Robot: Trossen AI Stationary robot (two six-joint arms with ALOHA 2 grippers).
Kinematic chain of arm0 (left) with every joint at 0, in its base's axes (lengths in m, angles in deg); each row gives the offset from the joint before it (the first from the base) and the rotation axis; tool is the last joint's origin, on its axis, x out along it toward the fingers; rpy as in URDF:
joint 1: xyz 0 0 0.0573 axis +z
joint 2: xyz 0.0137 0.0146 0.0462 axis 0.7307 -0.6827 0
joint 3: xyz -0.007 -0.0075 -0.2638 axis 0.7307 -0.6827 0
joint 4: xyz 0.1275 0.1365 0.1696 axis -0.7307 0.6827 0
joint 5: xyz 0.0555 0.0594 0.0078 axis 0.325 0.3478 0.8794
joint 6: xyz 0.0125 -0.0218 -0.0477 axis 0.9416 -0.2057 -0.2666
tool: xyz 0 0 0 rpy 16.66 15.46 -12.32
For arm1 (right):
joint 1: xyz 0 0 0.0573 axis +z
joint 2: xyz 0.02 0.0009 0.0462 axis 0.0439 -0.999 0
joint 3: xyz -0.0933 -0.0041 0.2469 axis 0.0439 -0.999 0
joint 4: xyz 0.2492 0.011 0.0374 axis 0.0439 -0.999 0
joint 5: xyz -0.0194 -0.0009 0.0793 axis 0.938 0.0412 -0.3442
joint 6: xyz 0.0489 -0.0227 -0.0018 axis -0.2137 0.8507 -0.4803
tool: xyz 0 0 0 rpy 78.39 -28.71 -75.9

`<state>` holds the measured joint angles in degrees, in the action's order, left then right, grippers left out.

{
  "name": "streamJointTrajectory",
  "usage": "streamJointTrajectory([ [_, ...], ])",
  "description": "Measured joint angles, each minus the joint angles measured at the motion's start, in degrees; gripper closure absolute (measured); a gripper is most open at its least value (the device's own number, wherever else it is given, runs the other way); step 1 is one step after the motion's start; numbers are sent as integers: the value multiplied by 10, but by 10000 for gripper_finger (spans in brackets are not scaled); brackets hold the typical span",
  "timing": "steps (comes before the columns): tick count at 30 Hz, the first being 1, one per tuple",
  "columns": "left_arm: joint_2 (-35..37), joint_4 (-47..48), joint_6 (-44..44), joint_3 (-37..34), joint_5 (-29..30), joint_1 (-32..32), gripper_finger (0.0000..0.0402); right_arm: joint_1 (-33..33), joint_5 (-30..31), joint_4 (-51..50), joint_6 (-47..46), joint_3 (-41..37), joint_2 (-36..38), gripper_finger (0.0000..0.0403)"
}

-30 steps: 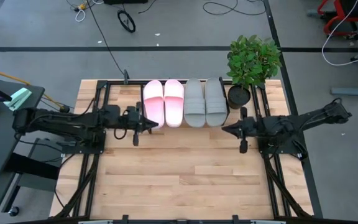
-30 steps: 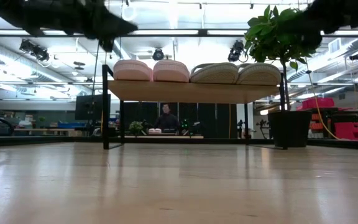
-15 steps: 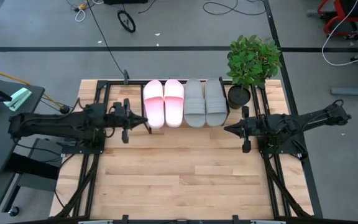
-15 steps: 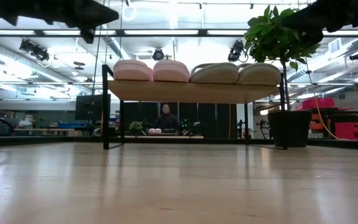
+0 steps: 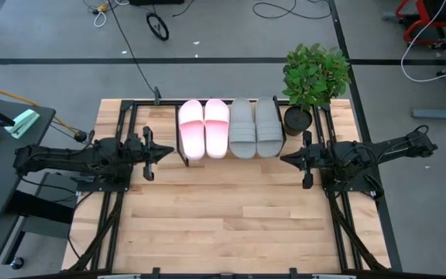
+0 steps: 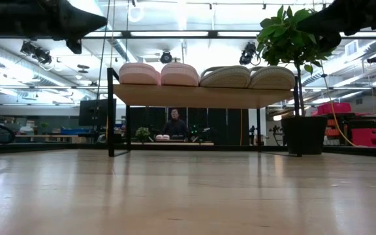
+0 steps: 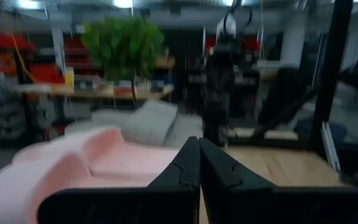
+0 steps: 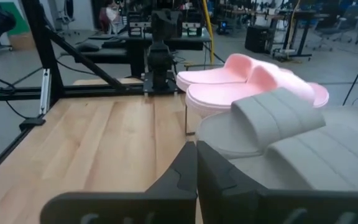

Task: Pick and place slides into the shelf
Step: Return to Home Position

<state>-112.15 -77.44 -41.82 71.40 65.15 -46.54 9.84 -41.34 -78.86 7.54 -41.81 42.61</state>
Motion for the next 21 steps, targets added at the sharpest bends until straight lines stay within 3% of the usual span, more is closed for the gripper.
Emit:
streamJointTrajectory([
  [10, 76, -59, -6, -82, 26, 0, 398, 0, 0, -2, -14, 0, 0, 403],
  [21, 107, -79, 15, -116, 51, 0, 399, 0, 8, -1, -41, 0, -1, 403],
])
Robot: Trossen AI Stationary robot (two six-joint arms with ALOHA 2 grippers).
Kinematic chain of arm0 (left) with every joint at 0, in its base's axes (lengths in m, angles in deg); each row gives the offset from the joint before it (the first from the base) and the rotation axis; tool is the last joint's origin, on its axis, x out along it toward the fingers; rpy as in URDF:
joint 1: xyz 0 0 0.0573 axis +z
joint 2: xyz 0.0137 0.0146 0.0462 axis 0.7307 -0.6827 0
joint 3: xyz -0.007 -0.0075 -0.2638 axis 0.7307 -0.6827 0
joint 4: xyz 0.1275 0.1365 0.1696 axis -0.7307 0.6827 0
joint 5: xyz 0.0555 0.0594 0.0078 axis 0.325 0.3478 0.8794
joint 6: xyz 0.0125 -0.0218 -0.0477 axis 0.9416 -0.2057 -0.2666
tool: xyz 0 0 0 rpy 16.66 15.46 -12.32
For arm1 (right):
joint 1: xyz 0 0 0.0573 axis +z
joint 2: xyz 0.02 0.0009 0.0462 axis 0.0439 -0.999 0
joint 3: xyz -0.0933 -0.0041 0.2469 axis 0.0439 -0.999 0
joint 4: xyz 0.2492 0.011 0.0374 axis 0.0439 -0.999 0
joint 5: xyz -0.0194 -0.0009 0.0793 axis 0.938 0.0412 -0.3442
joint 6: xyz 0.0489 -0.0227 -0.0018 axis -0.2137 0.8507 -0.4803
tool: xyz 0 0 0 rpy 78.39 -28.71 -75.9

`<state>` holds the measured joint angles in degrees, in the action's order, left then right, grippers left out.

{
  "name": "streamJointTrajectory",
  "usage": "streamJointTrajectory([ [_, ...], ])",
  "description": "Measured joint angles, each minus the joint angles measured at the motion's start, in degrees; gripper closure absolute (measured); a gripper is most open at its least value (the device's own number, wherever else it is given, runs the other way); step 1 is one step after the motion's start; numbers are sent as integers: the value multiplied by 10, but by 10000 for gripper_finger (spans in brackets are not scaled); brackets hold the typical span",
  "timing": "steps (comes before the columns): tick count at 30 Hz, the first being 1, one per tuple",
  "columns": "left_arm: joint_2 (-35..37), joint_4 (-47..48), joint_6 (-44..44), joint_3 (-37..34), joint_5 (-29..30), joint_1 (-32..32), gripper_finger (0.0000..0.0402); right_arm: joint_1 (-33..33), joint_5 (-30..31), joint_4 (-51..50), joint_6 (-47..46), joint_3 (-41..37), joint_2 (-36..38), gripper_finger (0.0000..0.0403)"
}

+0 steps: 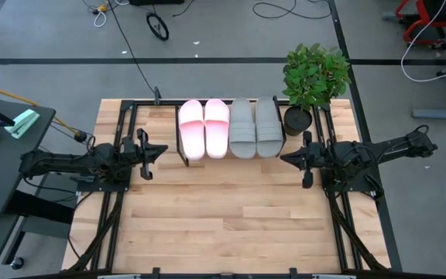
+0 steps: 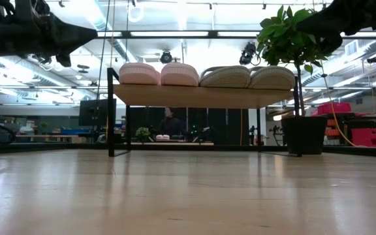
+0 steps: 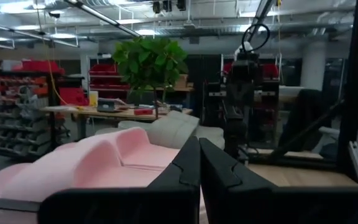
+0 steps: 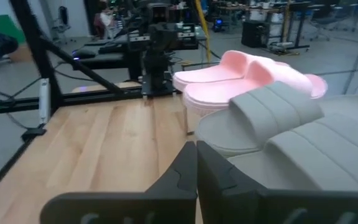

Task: Pick and place slides into the shelf
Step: Return to Home Position

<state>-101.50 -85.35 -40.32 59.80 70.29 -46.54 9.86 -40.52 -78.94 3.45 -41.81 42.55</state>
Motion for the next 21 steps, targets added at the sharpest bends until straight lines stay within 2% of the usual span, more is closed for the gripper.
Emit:
streamJointTrajectory([
  [6, -1, 40, -4, 0, -37, -1, 399, 0, 20, -6, -10, 0, 0, 403],
  [12, -1, 129, -13, 0, -39, -1, 399, 0, 20, -7, -9, 0, 0, 403],
  [21, -1, 162, -15, 0, -40, -4, 399, 0, 23, -9, -5, 0, 0, 403],
])
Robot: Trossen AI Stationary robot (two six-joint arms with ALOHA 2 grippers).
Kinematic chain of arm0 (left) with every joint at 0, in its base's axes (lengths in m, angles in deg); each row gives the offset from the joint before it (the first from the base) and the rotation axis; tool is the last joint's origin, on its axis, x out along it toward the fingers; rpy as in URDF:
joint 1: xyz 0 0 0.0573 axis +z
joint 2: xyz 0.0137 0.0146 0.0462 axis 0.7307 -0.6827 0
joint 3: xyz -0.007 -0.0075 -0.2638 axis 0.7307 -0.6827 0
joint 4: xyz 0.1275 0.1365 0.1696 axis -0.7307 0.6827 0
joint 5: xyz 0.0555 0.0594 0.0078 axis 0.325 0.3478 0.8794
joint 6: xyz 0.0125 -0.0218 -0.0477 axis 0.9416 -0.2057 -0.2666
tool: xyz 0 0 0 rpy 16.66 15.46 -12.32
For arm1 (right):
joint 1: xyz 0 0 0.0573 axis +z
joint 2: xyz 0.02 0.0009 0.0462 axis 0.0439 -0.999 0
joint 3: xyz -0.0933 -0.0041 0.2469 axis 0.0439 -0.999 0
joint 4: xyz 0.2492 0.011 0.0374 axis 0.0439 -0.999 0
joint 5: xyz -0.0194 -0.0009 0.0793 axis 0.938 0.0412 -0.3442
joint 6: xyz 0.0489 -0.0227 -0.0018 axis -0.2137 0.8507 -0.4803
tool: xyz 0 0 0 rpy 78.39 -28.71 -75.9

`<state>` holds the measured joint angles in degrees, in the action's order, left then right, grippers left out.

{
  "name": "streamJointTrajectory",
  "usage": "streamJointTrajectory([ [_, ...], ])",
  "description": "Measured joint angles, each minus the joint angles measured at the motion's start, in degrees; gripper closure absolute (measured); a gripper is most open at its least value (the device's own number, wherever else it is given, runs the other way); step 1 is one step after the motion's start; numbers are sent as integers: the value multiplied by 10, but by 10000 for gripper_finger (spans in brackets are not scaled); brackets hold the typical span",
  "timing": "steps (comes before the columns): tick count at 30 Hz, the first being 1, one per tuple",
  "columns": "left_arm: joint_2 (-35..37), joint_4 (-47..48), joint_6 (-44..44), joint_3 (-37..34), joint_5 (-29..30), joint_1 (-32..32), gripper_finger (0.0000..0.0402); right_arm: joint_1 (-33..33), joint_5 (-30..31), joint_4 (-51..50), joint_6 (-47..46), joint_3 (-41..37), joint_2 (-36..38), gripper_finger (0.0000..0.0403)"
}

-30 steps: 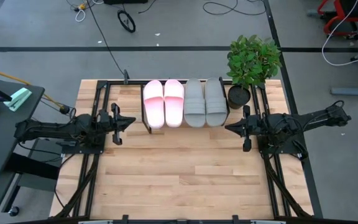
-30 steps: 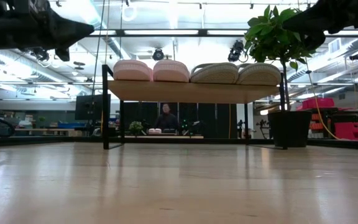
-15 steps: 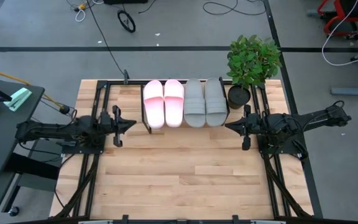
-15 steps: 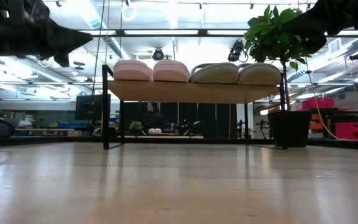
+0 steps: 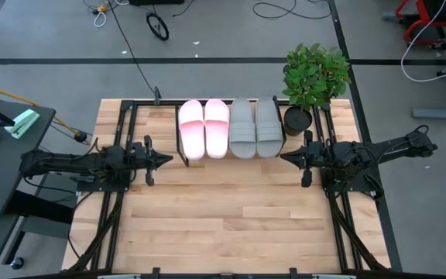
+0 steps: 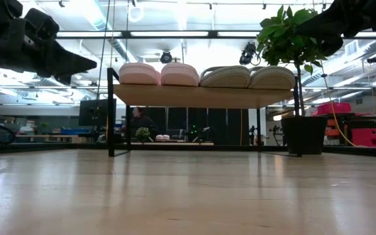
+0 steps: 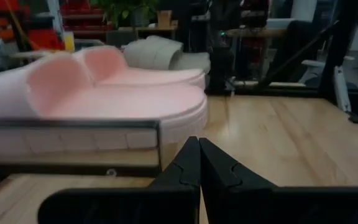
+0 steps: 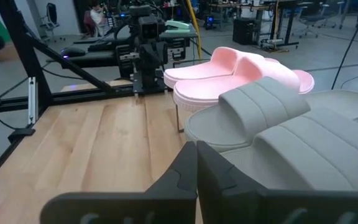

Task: Pick and place slides into the shelf
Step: Return to Home Position

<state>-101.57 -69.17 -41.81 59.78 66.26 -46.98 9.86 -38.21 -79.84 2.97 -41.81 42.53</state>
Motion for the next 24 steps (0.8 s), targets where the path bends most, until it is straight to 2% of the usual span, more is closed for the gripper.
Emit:
streamJointTrajectory([
  [5, 16, -60, 49, 0, -1, -23, 400, 0, 0, 0, -2, 0, 0, 403],
  [8, 40, -54, 64, 0, 3, -28, 400, 0, 0, 0, -4, 0, 0, 403],
  [12, 84, -18, 79, 0, 28, -27, 400, 0, 0, 0, -5, 0, 0, 403],
  [17, 129, 53, 56, 0, 30, -27, 400, 0, -1, 0, -9, 0, -1, 403],
  [19, 138, 82, 41, 0, 28, -27, 400, 0, -1, 0, -9, 0, -1, 403],
  [24, 136, 88, 38, 0, 29, -27, 399, 0, -1, 0, -8, 0, -1, 403],
])
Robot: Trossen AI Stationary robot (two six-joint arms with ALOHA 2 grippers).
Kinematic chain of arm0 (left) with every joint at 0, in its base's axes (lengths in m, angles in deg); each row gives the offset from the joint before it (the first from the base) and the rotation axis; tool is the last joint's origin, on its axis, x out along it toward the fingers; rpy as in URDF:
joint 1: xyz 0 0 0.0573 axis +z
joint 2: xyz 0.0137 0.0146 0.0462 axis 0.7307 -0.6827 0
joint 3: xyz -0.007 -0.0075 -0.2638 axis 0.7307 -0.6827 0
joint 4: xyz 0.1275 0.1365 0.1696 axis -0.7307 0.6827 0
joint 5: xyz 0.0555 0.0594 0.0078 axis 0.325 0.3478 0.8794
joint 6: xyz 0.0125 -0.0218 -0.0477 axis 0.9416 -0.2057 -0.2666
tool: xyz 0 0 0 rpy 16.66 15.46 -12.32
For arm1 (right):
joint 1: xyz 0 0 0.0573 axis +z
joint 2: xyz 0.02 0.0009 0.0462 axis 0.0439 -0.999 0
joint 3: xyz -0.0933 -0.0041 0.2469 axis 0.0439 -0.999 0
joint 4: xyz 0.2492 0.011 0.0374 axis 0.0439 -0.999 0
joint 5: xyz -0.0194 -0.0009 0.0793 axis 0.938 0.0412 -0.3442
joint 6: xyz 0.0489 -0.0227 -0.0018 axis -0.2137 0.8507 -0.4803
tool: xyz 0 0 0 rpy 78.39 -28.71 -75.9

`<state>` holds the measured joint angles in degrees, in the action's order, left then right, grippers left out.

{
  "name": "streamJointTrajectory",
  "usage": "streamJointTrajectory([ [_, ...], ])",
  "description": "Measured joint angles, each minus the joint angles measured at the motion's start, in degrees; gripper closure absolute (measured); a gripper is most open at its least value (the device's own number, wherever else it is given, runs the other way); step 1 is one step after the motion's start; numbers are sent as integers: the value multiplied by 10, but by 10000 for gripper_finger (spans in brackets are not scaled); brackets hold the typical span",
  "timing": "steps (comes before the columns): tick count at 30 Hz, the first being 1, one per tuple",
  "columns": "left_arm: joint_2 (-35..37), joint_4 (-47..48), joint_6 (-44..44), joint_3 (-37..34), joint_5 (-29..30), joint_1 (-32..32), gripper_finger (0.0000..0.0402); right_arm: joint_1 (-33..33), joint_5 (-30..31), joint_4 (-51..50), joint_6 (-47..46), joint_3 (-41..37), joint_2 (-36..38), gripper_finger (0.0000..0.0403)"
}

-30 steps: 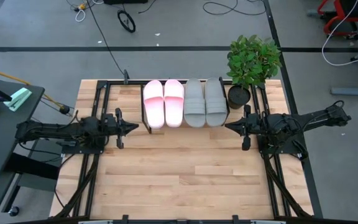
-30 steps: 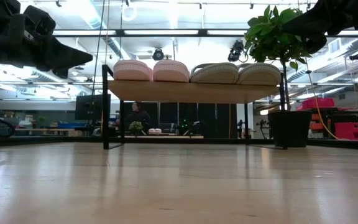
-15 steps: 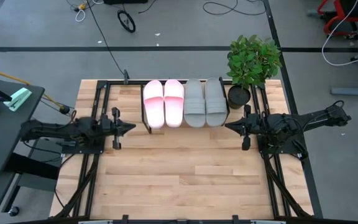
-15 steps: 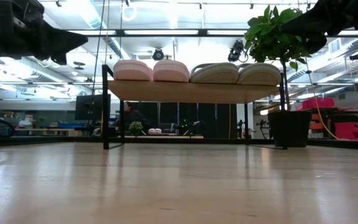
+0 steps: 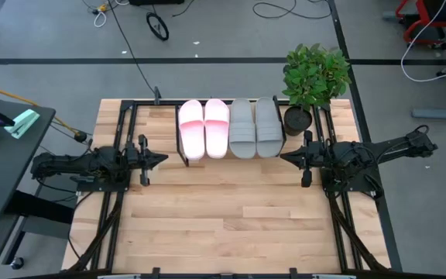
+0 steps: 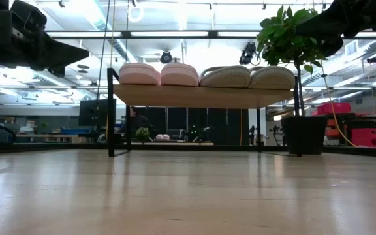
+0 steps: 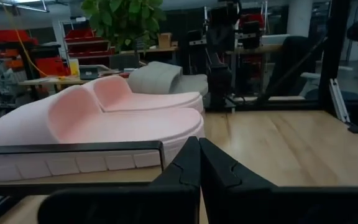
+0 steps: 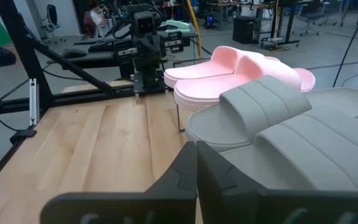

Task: Pick and place slides into the shelf
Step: Return to Home Position

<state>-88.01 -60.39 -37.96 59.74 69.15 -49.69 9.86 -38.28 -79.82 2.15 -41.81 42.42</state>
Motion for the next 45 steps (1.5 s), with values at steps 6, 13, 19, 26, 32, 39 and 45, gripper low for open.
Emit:
streamJointTrajectory([
  [6, -1, 13, 13, 0, -50, 0, 400, 1, -4, -1, 8, 0, 0, 403],
  [13, -1, 17, 8, 0, -60, 0, 380, 16, -19, -33, 22, 0, 18, 403],
  [19, -1, 18, 8, 0, -60, 0, 384, 21, -16, -65, 19, -4, 79, 403],
  [26, -1, 18, 8, 0, -60, 0, 395, 20, -23, 7, -3, -102, 176, 403],
  [32, -1, 16, 13, 0, -58, 0, 379, 7, -57, 173, 47, -193, 208, 403],
  [39, -1, 13, 9, 0, -58, 0, 392, -59, -122, 172, 29, -205, 210, 403],
  [45, -1, 12, -1, 0, -58, 0, 391, -103, -173, 142, 21, -205, 210, 403],
])
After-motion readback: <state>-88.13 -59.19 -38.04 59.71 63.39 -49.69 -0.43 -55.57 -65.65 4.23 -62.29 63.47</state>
